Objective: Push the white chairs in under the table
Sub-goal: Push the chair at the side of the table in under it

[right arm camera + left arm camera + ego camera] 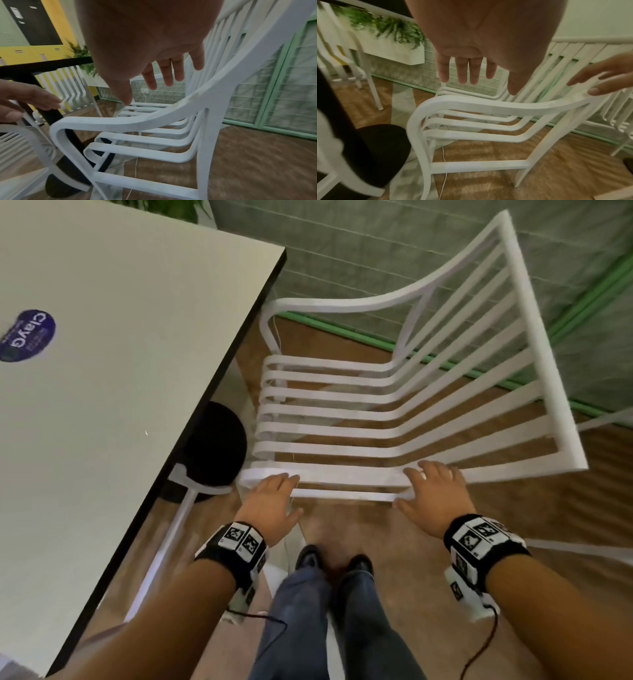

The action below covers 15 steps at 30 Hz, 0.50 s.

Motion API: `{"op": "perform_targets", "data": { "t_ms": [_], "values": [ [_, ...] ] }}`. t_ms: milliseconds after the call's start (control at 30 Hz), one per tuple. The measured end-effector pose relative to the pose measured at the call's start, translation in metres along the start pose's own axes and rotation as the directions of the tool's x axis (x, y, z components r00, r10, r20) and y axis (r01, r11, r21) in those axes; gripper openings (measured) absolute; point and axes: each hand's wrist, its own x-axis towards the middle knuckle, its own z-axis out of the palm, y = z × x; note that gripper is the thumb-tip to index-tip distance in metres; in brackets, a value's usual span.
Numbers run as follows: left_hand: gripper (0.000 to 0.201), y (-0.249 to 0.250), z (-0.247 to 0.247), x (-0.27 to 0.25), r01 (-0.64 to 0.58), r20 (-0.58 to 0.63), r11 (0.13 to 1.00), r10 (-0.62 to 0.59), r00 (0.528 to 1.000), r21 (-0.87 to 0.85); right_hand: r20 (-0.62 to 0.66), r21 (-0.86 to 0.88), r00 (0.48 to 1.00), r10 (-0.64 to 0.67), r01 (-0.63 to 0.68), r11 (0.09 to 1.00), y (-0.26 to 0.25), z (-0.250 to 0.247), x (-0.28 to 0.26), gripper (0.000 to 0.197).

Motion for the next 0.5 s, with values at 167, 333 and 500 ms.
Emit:
{"op": "perform_targets", "data": {
  "t_ms": [167, 333, 500],
  "values": [
    [0.068, 0.01, 0.009, 0.052, -0.026, 0.022, 0.997, 0.024, 0.999, 0.078, 0.087, -0.066, 0.996, 0.011, -0.006, 0.998, 0.024, 0.001, 0.04, 0.074],
    [0.067, 0.01, 0.021, 0.083, -0.012, 0.128, 0.983, -0.012, 0.992, 0.185, 0.235, 0.007, 0.972, -0.024, 0.023, 1.0, 0.028, 0.018, 0.06, 0.073],
    [0.046, -0.004, 0.034, 0.093, -0.015, 0.14, 0.973, -0.018, 0.99, 0.23, 0.304, -0.05, 0.948, -0.099, 0.12, 0.992, 0.016, 0.029, 0.08, 0.073]
  ]
}}
